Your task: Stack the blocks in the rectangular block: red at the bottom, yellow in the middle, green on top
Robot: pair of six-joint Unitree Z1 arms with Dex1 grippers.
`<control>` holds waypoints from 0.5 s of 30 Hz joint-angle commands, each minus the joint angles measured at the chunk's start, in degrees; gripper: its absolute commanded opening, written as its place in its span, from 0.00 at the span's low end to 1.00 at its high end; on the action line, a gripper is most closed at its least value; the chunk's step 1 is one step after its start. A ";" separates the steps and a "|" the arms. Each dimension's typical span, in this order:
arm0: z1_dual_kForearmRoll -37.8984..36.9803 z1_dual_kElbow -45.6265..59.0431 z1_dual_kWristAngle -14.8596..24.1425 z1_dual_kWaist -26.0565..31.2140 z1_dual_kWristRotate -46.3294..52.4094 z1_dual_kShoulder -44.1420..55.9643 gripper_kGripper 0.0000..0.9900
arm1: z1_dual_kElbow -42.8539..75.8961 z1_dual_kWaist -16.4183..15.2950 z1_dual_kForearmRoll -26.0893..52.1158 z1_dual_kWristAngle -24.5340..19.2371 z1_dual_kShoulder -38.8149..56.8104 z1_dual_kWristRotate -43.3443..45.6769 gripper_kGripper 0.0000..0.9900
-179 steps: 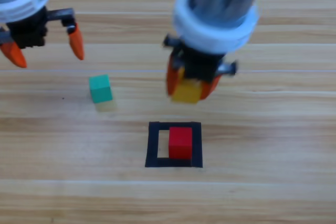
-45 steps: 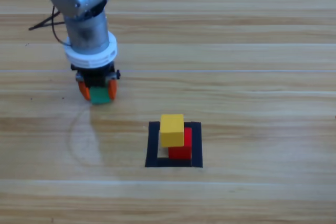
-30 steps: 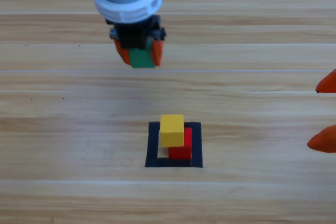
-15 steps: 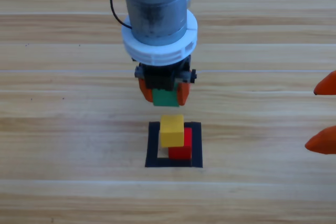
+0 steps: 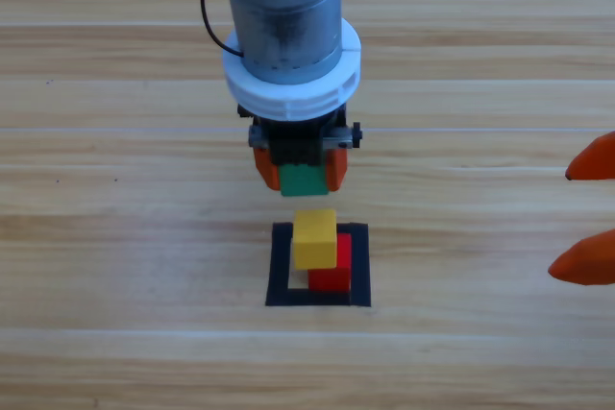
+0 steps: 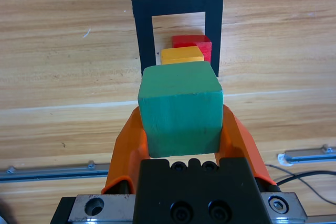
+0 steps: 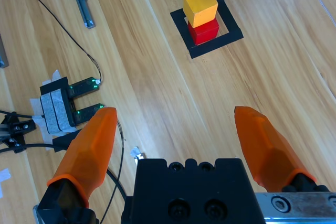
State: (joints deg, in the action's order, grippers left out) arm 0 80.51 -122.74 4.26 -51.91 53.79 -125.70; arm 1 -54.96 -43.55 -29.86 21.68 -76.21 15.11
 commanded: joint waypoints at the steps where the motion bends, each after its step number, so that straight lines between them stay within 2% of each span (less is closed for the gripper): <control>1: 0.18 0.83 -0.57 -1.27 2.90 -3.32 0.00 | -0.23 1.28 -0.02 1.08 -2.81 -0.34 0.99; 15: 0.09 -0.48 -0.13 -3.02 3.52 -6.75 0.00 | -0.23 1.28 -0.11 1.08 -2.98 -0.34 0.99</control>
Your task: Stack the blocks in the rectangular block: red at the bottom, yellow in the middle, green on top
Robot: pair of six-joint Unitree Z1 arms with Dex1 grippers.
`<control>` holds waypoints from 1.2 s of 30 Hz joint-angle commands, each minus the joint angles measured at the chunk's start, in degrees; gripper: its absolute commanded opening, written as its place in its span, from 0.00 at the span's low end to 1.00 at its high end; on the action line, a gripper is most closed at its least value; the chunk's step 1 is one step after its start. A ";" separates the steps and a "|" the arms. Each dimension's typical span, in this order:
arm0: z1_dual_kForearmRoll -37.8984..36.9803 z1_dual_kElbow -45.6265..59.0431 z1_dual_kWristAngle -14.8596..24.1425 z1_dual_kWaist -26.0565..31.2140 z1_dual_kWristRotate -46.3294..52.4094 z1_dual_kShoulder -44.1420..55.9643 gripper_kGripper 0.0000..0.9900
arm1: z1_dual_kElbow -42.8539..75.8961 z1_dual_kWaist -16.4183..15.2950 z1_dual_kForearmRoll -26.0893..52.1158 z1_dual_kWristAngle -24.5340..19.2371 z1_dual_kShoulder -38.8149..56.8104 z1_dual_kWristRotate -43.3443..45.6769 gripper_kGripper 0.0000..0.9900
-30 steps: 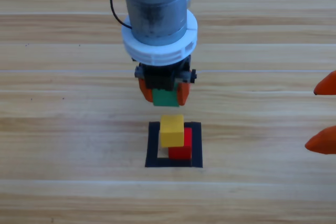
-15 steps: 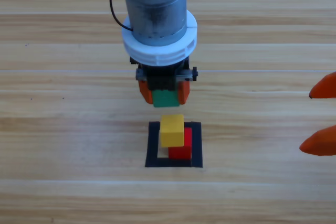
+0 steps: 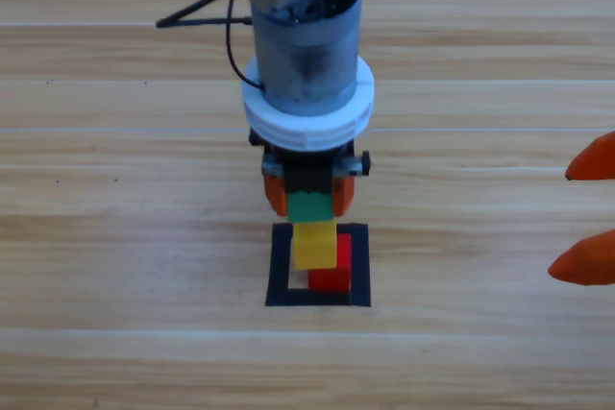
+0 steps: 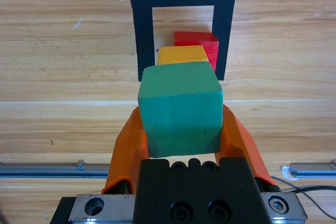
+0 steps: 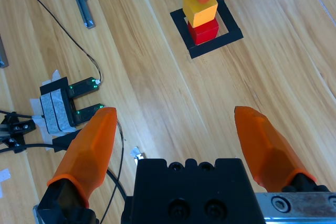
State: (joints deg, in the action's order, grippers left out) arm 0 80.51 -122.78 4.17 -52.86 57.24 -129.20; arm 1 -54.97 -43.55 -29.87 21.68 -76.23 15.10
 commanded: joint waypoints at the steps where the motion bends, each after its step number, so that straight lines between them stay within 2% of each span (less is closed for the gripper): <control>1: 0.09 -0.62 -0.04 -2.07 0.06 -3.25 0.00 | -0.23 1.28 -0.11 1.08 -3.05 -0.34 0.99; 36: -0.09 -0.70 -0.13 -2.34 -0.73 -4.92 0.00 | -0.31 1.28 -0.19 1.17 -3.67 -0.34 0.99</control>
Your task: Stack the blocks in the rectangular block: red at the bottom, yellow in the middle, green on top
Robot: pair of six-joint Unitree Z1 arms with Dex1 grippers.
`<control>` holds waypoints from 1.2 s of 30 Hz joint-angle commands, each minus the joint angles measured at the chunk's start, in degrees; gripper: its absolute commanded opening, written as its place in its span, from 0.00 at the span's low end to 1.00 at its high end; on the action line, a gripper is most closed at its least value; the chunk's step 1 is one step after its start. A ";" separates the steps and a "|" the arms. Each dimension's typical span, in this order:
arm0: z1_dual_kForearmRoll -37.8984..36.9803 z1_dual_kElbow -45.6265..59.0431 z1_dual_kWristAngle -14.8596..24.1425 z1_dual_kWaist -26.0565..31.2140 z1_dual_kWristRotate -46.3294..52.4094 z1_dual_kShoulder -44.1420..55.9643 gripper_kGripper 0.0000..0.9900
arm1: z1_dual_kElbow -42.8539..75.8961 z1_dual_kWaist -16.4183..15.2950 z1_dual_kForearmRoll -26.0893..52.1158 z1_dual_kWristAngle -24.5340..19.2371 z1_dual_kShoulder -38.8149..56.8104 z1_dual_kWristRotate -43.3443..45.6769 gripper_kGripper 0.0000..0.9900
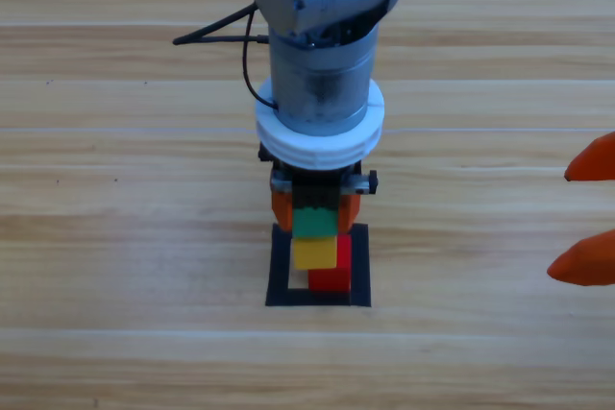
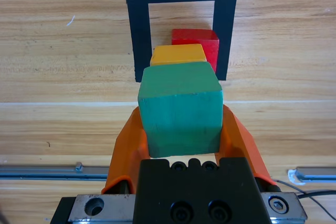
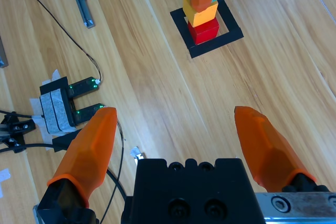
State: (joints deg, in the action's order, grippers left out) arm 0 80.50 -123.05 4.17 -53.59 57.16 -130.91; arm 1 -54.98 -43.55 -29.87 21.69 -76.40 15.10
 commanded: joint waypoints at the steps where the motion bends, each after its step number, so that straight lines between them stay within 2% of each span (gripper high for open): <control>1: -0.17 -0.43 -0.13 -1.60 -0.64 -3.21 0.00 | -0.31 1.28 -0.19 1.17 -3.49 -0.34 0.99; 8: -0.17 -0.79 -0.04 -1.60 -0.73 -3.56 0.01 | -0.31 1.28 -0.19 1.17 -3.49 -0.34 0.99; 13: -0.26 -1.14 -0.13 -1.60 -1.26 -3.48 0.07 | -0.31 1.28 -0.19 1.17 -3.49 -0.34 0.99; 14: -0.35 -1.23 -0.13 -1.60 -1.35 -3.48 0.13 | -0.31 1.28 -0.19 1.17 -3.49 -0.34 0.99; 15: -0.35 -1.49 -0.22 -1.69 -1.43 -3.48 0.23 | -0.31 1.28 -0.19 1.17 -3.49 -0.34 0.99; 20: -0.26 -2.19 -0.31 -1.95 -1.17 -3.39 0.93 | -0.31 1.28 -0.19 1.17 -3.49 -0.34 0.99; 21: -0.26 -2.46 -0.31 -1.95 -1.26 -3.39 1.00 | -0.31 1.28 -0.19 1.17 -3.49 -0.34 0.99; 33: 0.18 -2.54 -0.04 -2.04 -1.79 -0.93 1.00 | 0.13 1.28 -0.28 1.25 -2.79 -0.34 0.99; 36: 0.35 -2.46 1.80 -2.04 -2.40 2.59 1.00 | 0.13 1.28 -0.37 1.25 -2.79 -0.34 0.99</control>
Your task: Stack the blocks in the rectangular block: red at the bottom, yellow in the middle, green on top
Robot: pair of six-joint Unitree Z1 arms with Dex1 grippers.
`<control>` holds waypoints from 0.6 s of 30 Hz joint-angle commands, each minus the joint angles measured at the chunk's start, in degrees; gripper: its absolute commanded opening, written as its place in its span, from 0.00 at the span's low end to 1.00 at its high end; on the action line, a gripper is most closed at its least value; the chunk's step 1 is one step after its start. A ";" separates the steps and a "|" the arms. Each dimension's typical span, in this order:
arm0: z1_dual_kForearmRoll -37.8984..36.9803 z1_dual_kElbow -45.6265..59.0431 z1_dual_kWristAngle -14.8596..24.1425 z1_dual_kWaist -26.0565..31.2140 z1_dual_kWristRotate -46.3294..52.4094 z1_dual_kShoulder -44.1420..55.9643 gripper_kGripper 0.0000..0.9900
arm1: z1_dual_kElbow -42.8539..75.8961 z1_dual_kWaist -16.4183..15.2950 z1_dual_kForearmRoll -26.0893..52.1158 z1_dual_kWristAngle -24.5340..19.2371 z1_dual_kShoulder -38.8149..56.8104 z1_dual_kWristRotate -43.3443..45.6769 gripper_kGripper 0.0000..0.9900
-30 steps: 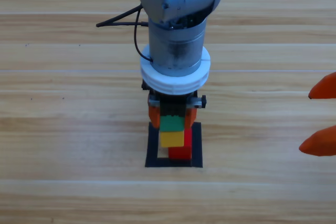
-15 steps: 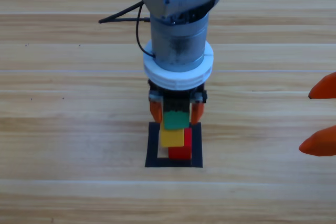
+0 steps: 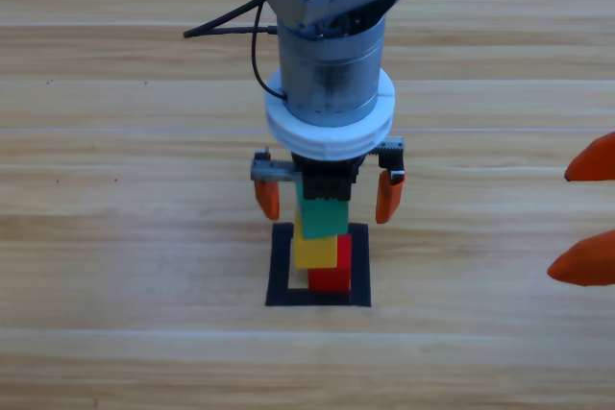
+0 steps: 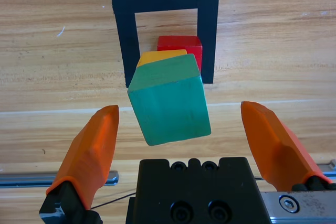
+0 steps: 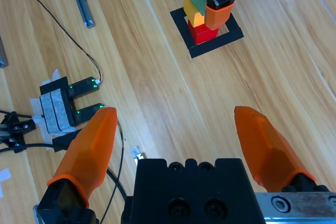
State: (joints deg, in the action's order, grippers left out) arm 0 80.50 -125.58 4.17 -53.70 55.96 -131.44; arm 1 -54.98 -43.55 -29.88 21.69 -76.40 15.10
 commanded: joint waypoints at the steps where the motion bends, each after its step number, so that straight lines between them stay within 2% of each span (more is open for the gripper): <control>1: 0.36 0.34 3.21 -2.02 -1.21 5.49 1.00 | 0.04 1.28 -0.36 1.25 -2.79 -0.43 0.99; 7: 0.18 1.57 14.28 -4.57 -3.14 17.44 1.00 | -0.22 1.28 -0.45 0.99 -3.14 -0.43 0.99; 13: -2.46 8.68 22.11 -13.89 -6.21 24.12 1.00 | -0.22 1.28 -0.71 -1.04 -3.93 -0.34 0.99; 15: -6.94 15.01 23.16 -16.44 -8.32 27.37 1.00 | -0.13 1.28 -0.71 -1.04 -4.02 -0.34 0.99; 18: -18.10 28.28 23.34 -19.34 -12.81 34.58 1.00 | -0.40 1.28 -0.71 -0.95 -4.28 -0.34 0.99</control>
State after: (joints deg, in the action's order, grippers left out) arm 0 71.56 -110.07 26.70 -66.65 47.12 -103.99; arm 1 -54.98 -43.55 -29.99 21.02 -77.02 15.09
